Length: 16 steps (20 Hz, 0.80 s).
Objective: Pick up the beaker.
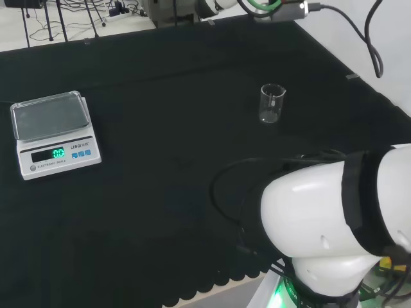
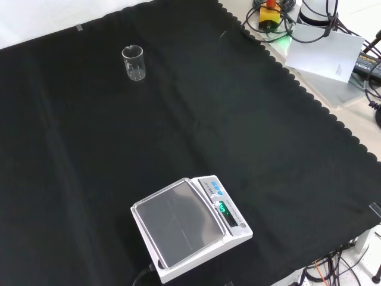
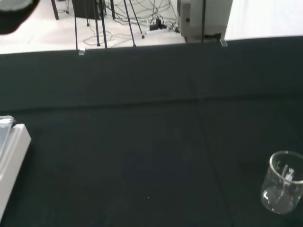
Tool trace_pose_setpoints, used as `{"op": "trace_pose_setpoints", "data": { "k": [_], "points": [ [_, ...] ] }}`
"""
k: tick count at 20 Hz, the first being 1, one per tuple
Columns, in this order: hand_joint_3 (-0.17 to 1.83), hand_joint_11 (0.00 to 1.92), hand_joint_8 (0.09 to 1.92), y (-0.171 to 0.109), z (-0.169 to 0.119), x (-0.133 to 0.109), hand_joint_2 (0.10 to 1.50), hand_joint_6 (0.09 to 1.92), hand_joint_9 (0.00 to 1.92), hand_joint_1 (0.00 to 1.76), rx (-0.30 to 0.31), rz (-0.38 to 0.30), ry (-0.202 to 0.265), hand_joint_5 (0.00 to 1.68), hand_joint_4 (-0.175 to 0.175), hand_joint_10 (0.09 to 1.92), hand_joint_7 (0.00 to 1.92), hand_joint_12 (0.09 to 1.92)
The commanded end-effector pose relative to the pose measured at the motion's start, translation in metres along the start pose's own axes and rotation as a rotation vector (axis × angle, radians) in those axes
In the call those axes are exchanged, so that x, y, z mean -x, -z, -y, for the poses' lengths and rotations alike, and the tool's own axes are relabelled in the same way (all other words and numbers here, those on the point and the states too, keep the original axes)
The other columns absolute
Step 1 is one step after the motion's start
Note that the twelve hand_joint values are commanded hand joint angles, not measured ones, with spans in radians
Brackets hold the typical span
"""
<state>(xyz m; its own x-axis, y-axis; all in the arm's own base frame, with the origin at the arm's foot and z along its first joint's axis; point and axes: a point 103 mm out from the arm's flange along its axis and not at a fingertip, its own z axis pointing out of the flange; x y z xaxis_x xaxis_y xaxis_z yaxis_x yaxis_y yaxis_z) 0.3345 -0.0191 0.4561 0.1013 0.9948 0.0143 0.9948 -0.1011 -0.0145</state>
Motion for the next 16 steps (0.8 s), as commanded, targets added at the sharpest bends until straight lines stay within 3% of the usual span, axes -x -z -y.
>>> {"op": "trace_pose_setpoints", "data": {
  "k": [1, 11, 16],
  "points": [
    [0.29, 0.0, 0.73, -0.071, -0.037, 0.047, 0.68, 0.09, 0.16, 0.62, -0.064, -0.047, -0.04, 0.13, -0.001, 0.89, 0.08, 1.36],
    [0.26, 0.0, 0.73, -0.133, -0.069, 0.089, 0.71, 0.09, 0.14, 0.65, -0.051, -0.077, -0.088, 0.11, 0.004, 0.89, 0.04, 1.2],
    [0.25, 0.0, 0.73, -0.179, -0.082, 0.113, 0.71, 0.09, 0.12, 0.66, -0.087, -0.082, -0.124, 0.1, 0.01, 0.89, 0.03, 1.15]
  ]
}}
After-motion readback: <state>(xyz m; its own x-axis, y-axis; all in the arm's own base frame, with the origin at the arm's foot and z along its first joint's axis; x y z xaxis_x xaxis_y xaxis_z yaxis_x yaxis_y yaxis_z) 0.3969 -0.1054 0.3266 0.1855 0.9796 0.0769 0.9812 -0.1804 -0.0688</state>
